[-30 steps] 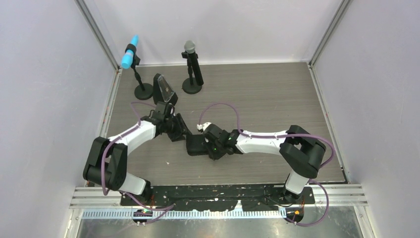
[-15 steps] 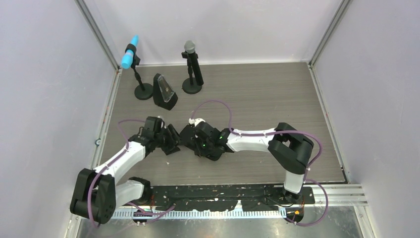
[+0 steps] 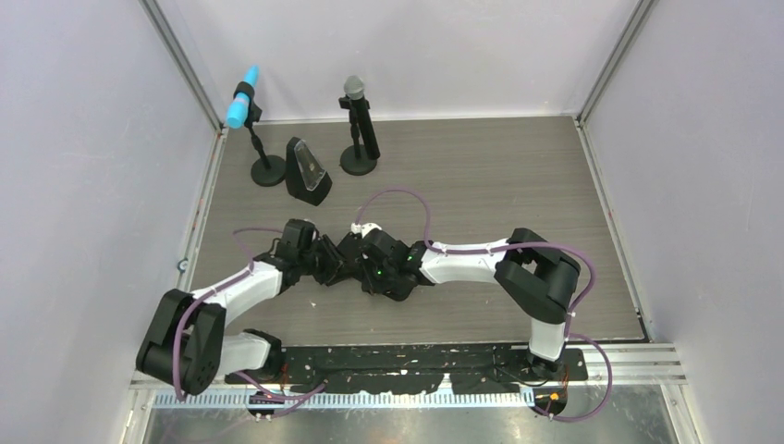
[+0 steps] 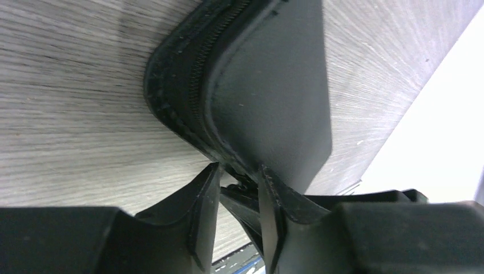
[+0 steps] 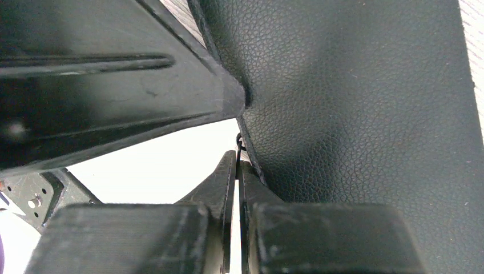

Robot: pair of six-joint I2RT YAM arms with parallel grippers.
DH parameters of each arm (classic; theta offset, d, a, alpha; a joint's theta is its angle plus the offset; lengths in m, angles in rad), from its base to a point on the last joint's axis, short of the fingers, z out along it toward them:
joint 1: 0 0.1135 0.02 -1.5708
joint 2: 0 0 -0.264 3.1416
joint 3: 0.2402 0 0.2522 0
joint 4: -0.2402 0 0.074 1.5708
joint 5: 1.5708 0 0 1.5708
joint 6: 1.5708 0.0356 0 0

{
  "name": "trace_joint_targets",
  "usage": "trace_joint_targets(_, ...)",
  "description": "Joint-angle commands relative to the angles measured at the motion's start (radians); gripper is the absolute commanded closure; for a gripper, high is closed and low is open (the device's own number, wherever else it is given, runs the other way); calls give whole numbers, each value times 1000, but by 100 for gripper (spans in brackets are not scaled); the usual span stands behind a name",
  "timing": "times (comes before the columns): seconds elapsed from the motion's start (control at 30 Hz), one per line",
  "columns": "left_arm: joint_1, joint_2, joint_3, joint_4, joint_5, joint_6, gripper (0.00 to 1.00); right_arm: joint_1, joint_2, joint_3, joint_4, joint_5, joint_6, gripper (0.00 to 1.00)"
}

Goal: Sort the hair-cutting tools
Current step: Zip the hairdressing tool bag at the center of the board.

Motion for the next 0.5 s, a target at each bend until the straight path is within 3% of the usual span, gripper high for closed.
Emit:
trace_joint_targets(0.0, -6, 53, -35, 107, -11, -41, 71, 6, -33, 8, 50, 10, 3, 95)
trace_joint_targets(0.1, -7, 90, -56, 181, 8, -69, 80, 6, -42, 0, 47, 13, -3, 95)
trace_joint_targets(0.2, -7, 107, -62, 201, 15, -72, 99, 5, -47, -2, 35, 11, -8, 95)
trace_joint_targets(0.47, 22, 88, -43, 84, -47, 7, 100, -4, -190, -131, -70, 117, -59, 95)
